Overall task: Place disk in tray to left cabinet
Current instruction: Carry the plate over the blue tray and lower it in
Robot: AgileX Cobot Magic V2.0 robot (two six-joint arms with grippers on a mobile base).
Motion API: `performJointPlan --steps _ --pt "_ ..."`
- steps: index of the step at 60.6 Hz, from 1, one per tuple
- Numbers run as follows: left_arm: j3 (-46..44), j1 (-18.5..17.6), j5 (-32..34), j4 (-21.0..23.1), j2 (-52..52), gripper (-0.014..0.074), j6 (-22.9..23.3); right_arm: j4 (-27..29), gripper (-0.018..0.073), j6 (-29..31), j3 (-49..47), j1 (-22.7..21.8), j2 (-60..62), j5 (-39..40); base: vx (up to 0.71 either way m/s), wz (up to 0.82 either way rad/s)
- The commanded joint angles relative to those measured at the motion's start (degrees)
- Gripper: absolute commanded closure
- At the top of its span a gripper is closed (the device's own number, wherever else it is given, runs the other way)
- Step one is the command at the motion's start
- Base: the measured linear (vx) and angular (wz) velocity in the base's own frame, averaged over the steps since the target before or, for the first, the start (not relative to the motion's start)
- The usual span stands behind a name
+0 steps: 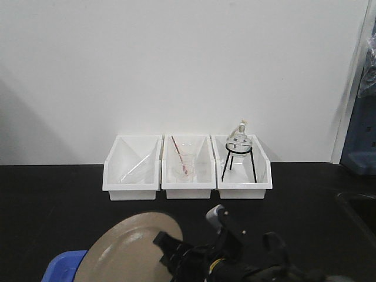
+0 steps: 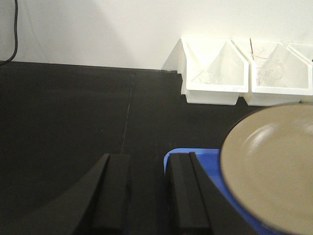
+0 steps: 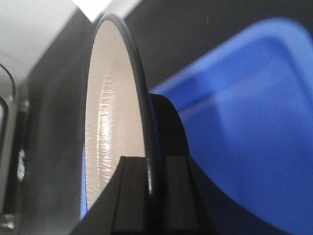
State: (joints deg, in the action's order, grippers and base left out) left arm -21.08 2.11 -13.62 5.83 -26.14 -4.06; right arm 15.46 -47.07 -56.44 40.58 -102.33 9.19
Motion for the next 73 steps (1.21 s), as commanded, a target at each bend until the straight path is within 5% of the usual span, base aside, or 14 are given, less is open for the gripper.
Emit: performJointPlan --steps 1,18,31,34,53,60,73 --pt "-1.99 -0.27 4.58 0.4 -0.55 0.0262 0.09 -0.38 0.056 -0.39 -2.91 1.52 0.7 8.67 0.0 0.0" --pt "-1.99 -0.27 4.58 0.4 -0.55 0.0262 0.15 -6.93 0.0547 2.01 -2.81 2.76 -2.39 1.75 0.0 0.0" --pt "-1.99 -0.27 4.58 0.4 -0.55 0.0262 0.15 -11.38 0.0491 10.42 -2.81 2.67 -2.39 -7.97 0.0 0.0" --pt "-1.99 -0.27 4.58 0.4 -0.55 0.0262 0.15 -13.04 0.0399 14.11 -2.81 2.67 -2.39 -13.52 0.0 0.0" --pt "-1.99 -0.27 4.58 0.4 -0.55 0.0262 0.15 -15.46 0.0008 14.75 -2.81 2.57 -2.39 -15.67 0.0 0.0" --pt "-1.99 -0.27 4.58 0.4 -0.55 0.0262 0.15 -15.46 -0.0052 14.62 -2.86 0.95 -2.18 -15.53 0.0 0.0" --pt "-1.99 -0.27 4.58 0.4 -0.55 0.0262 0.15 -15.46 -0.0031 14.85 -2.86 -5.37 1.84 -15.73 0.0 0.0"
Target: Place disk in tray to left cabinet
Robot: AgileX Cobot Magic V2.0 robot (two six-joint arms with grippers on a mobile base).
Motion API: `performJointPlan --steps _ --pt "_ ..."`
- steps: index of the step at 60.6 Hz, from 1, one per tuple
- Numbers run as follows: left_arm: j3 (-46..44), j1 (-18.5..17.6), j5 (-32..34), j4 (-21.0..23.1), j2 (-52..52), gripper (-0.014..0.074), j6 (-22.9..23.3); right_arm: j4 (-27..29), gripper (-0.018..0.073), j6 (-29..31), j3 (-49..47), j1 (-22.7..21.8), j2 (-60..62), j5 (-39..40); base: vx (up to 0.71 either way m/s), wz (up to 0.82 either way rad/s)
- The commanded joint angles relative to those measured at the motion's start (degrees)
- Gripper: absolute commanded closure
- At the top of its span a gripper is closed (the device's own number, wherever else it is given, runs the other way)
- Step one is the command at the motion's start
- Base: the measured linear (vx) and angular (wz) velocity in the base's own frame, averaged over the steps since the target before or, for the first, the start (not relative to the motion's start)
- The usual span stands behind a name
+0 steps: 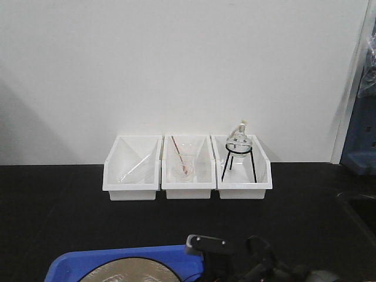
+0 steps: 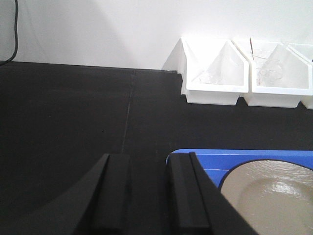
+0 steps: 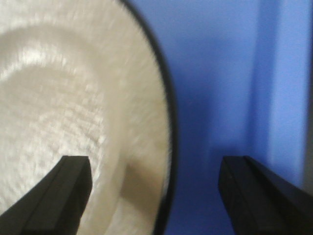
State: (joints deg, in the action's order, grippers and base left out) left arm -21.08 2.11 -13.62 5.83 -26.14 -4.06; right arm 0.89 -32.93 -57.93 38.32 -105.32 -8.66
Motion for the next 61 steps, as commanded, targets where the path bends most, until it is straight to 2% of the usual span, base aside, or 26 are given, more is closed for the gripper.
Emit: performJointPlan --steps 1,12,20,25,29,33,39,52,56,61 --pt "-1.99 -0.27 4.58 0.4 -0.55 0.0262 0.15 -0.89 -0.0029 0.71 -1.37 -3.61 5.58 2.12 0.0 0.0" --pt "-1.99 -0.27 4.57 0.4 -0.55 0.0262 0.16 -0.89 -0.0025 3.88 -1.37 -8.6 11.88 -1.69 0.0 0.0" --pt "-1.99 -0.27 3.12 0.4 -0.99 0.0262 0.16 -1.64 -0.0025 12.13 -1.51 -9.17 15.92 -6.75 0.0 0.0" --pt "-1.99 -0.27 0.63 0.4 -2.52 0.0262 0.16 -2.13 -0.0025 17.11 -4.1 -9.26 16.31 -17.58 0.0 0.0" --pt "-2.56 -0.27 -2.2 0.4 -4.8 0.0261 0.16 -3.61 -0.0025 18.97 -7.96 -9.24 14.97 -29.55 0.0 0.0" --pt "-4.24 -0.27 -4.83 0.4 -7.58 0.0261 0.16 -5.61 -0.0025 21.18 -11.71 -9.24 13.61 -34.5 0.0 0.0" --pt "-8.39 -0.27 -9.24 0.83 -12.91 0.0261 0.16 -5.59 -0.0025 21.46 -15.36 -9.24 11.88 -35.16 0.0 0.0" --pt "-18.45 -0.27 -19.98 1.18 -27.99 0.0261 0.11 -0.89 -0.0025 21.64 -17.93 -9.24 5.27 -36.15 0.0 0.0" --pt "-20.44 -0.27 -20.53 2.55 -32.33 0.0261 -0.47 1.11 -0.0025 22.84 -17.93 -9.24 2.71 -35.14 0.0 0.0" --pt "-22.39 -0.27 -20.27 6.3 -37.19 0.0261 -4.22 4.03 -0.0025 24.63 -17.93 -9.31 0.7 -33.25 0.0 0.0"
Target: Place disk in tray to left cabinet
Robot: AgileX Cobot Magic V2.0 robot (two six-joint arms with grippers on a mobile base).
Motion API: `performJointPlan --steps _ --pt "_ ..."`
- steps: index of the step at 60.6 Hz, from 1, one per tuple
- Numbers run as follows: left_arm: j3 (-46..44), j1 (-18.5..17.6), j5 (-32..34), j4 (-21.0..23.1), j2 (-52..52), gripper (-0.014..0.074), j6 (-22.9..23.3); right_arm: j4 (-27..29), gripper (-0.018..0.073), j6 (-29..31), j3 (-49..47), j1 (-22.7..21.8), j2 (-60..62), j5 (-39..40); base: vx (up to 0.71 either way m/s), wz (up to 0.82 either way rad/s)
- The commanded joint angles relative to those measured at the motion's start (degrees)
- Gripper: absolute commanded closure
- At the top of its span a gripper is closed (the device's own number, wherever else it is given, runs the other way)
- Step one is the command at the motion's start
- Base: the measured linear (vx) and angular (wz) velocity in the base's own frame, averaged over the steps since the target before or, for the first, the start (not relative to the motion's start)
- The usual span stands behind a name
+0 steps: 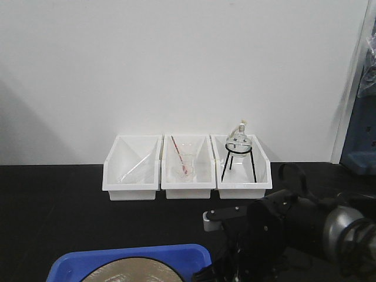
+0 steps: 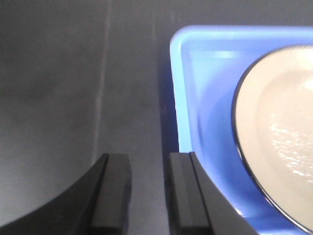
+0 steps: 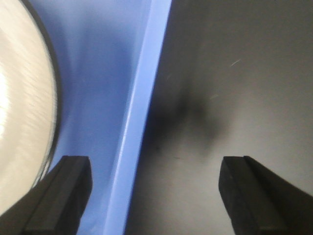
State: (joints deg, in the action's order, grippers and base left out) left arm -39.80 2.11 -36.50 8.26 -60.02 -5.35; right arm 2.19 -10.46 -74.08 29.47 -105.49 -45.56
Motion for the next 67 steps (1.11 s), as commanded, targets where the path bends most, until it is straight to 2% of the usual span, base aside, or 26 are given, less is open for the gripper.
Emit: performJointPlan --steps 1,11,16,22,27,48,60,67 --pt "-4.12 -0.27 2.9 5.28 -4.56 0.0261 -4.25 3.15 -0.0025 2.21 -1.77 -0.61 0.58 3.96 0.0 0.0" --pt "-6.69 -0.27 5.14 16.45 -12.1 0.0261 -14.32 8.81 -0.0025 3.26 -1.77 -4.47 -1.59 6.16 0.0 0.0" --pt "-7.4 -0.27 6.62 20.4 -15.21 0.0261 -18.88 15.13 -0.0021 8.45 -1.77 -6.34 -2.26 6.82 0.0 0.0" --pt "-7.52 -0.27 7.8 22.36 -18.46 0.0261 -21.67 20.1 -0.0008 14.57 -1.77 -6.88 -2.94 7.24 0.0 0.0" --pt "-7.52 -0.27 7.78 22.42 -21.08 0.0261 -22.28 22.08 0.0003 15.56 -1.82 -6.66 -3.61 7.65 0.0 0.0" --pt "-7.57 -0.27 8.64 22.68 -29.54 0.0261 -23.72 23.71 0.0025 16.04 -1.82 -6.61 -6.07 9.25 0.0 0.0" --pt "-9.1 -0.33 8.37 27.12 -34.04 0.0261 -24.07 24.17 0.0025 16.85 -1.82 -6.61 -6.56 8.87 0.0 0.0" --pt "-10.23 -0.86 8.26 27.37 -36.07 0.0261 -24.07 25.3 0.0025 17.2 -1.82 -6.61 -6.56 9.28 0.0 0.0"
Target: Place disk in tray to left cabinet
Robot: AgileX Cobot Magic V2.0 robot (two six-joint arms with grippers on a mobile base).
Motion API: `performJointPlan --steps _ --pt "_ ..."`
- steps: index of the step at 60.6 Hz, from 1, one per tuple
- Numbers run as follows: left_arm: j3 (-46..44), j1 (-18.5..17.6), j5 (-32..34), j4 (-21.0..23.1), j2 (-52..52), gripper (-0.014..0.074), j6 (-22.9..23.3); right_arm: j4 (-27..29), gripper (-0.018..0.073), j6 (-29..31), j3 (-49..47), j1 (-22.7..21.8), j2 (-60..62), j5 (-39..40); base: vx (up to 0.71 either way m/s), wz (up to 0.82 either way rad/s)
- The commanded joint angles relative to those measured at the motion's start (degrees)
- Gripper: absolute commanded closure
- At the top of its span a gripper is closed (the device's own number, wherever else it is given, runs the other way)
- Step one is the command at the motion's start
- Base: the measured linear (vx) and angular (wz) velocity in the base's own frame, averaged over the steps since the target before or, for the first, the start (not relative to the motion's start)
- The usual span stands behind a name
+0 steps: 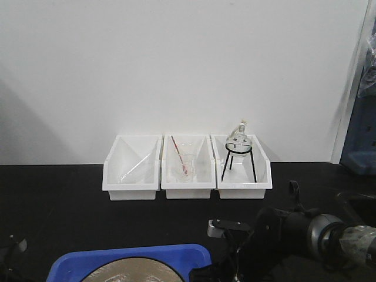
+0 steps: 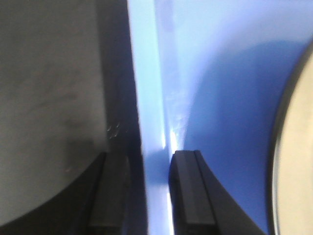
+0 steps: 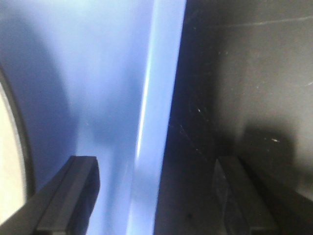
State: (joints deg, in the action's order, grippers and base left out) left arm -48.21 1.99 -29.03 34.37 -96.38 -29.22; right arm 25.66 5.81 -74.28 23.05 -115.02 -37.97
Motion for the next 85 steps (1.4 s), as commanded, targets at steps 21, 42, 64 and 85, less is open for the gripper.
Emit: performJointPlan --steps 21,42,64,85 --pt "-3.74 -2.4 1.02 2.15 -2.68 0.0217 -0.2 3.51 0.0025 2.65 -1.63 -0.19 2.39 1.57 0.0 0.0" --pt "-3.78 -2.4 -0.89 2.31 -2.68 0.0216 -0.2 4.41 0.0088 3.12 -1.63 -0.19 0.3 -0.48 0.0 0.0" --pt "-3.78 -2.4 -3.06 2.96 -2.68 0.0328 -0.2 4.93 0.0431 3.33 -1.63 -0.19 0.3 -5.81 0.0 0.0" --pt "-6.43 -2.4 -11.14 4.84 -2.47 0.055 -0.2 8.37 0.057 3.23 -1.63 -0.26 1.5 -6.14 0.0 0.0"
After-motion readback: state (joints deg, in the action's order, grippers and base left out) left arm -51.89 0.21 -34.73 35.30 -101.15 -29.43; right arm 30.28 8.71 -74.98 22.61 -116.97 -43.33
